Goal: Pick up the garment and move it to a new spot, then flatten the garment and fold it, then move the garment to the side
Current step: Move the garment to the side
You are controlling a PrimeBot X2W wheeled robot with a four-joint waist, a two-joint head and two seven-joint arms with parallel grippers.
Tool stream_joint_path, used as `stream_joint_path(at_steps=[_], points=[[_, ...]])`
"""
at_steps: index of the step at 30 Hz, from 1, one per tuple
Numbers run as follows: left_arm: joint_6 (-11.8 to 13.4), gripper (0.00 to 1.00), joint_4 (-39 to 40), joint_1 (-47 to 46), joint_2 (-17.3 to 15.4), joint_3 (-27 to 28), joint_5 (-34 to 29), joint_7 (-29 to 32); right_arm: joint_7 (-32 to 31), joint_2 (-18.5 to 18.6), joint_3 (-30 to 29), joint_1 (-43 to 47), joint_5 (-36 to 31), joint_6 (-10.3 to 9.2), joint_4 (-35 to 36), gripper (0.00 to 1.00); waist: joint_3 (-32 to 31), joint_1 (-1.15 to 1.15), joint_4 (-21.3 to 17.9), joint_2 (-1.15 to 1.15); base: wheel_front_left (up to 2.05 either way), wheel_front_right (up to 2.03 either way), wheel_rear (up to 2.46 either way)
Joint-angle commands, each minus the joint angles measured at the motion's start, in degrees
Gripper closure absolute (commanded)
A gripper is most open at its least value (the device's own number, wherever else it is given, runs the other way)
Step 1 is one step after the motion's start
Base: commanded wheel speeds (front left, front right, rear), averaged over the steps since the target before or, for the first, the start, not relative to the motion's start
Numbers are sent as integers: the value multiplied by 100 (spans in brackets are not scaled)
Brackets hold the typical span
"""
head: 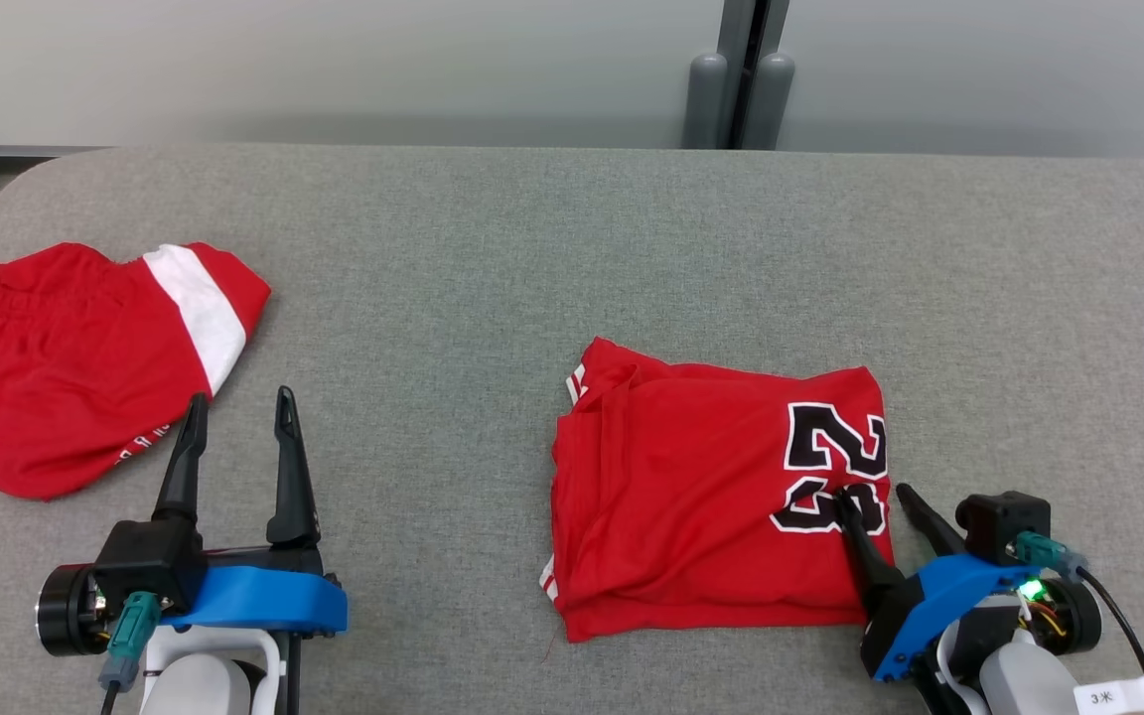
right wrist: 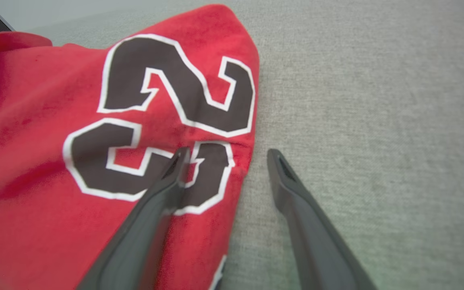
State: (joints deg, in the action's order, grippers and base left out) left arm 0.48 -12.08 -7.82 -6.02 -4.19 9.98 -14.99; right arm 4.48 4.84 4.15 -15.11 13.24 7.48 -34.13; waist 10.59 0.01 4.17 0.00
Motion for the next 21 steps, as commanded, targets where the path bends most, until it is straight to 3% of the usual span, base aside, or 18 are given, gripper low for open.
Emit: stream_joint_path(at_steps=[1, 6, 7, 9, 15, 21], points=[[-16, 0, -6, -78, 8, 30, -27, -27, 27, -8, 11, -87, 11, 4, -36, 0, 4, -1, 0, 0, 0, 0, 0], [-45, 0, -25, -102, 36, 42, -61, -27, 45, -55, 193, -312, 101, 4, -507, 0, 38, -1, 1, 0, 0, 0, 0], [-42, 0, -31, -110, 44, 44, -73, -27, 10, -66, 233, -338, 162, 4, -603, 7, 41, -1, 3, 0, 0, 0, 0], [-55, 0, -40, -126, 55, 55, -83, -27, 11, -94, 351, -391, 273, 8, -726, 100, 52, -1, -1, 0, 0, 0, 0], [-78, 0, 11, -132, 85, 92, -101, -26, 256, 115, 436, -648, 572, -2, -733, 100, 145, -1, -133, 0, 0, 0, 0], [-90, 0, 96, -290, 121, 87, -156, -27, 382, 642, 393, -904, 749, 1, -496, 100, 391, -1, -413, 0, 0, 0, 0]])
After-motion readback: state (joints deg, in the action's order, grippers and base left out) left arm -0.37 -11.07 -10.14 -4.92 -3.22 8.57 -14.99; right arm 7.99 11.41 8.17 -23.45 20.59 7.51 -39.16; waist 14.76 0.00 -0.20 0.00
